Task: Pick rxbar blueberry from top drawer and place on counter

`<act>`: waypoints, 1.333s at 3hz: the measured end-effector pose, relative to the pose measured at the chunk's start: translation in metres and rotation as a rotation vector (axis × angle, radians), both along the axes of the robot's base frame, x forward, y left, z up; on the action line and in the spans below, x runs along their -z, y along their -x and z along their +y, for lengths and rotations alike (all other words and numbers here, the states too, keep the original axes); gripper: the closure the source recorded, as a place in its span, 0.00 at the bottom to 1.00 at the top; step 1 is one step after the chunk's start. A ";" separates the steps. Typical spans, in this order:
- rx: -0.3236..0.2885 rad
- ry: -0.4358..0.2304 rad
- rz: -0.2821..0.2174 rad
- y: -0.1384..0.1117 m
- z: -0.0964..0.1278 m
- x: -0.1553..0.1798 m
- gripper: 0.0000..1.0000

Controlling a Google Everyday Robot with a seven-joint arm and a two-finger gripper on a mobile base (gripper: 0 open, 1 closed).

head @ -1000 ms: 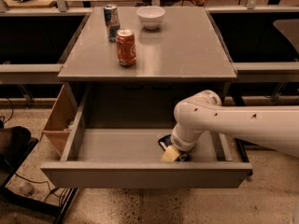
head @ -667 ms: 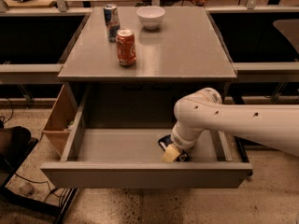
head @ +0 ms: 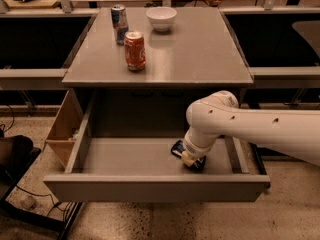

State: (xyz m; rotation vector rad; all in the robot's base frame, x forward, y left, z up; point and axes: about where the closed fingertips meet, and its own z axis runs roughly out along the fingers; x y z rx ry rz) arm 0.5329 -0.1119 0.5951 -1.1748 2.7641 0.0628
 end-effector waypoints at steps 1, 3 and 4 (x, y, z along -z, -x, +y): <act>0.000 0.000 0.000 0.000 0.000 -0.008 1.00; -0.044 -0.072 0.047 -0.022 -0.043 -0.097 1.00; -0.162 -0.073 0.109 -0.043 -0.061 -0.124 1.00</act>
Offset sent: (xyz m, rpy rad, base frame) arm 0.0446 -0.0518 0.1763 0.0808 -0.0744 0.3552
